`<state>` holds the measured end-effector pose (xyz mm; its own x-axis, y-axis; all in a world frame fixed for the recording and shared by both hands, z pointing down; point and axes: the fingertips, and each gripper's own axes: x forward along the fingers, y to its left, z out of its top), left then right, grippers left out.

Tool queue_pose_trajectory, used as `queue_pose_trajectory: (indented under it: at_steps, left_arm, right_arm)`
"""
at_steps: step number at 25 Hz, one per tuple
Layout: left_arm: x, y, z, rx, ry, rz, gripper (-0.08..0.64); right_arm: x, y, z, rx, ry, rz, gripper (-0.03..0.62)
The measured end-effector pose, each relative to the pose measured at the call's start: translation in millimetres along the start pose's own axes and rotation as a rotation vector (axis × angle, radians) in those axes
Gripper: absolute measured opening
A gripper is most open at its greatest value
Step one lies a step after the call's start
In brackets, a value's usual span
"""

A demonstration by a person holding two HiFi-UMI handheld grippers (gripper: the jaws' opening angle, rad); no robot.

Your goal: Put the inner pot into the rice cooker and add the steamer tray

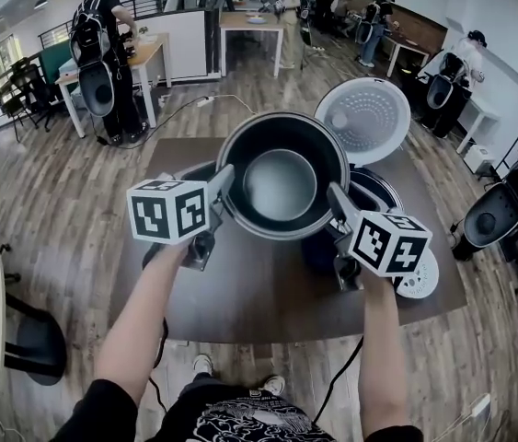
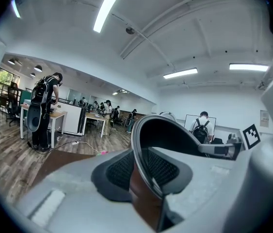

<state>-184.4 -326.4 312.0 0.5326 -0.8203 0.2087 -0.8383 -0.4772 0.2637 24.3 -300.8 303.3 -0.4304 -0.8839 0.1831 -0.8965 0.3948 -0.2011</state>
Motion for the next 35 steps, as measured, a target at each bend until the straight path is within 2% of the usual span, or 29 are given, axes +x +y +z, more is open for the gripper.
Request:
queue_pose_trajectory:
  at_steps: [10,18,28,35]
  left_arm:
    - [5,-44,18,0.04,-0.048,0.004,0.101]
    - [36,-104,18,0.059,-0.056,-0.027,0.101]
    - [75,-148,7,0.061,-0.023,-0.082,0.101]
    - [109,-158,-5,0.051,0.031,-0.131,0.101]
  right_arm:
    - [-26,-27,21,-0.006,-0.046,0.018,0.109]
    - [-66,-80,33,-0.003,-0.084,-0.013,0.109]
    - [-95,-129,32,0.014,-0.084,-0.074,0.109]
    - [-97,-157,24,0.043,-0.063,-0.133,0.109]
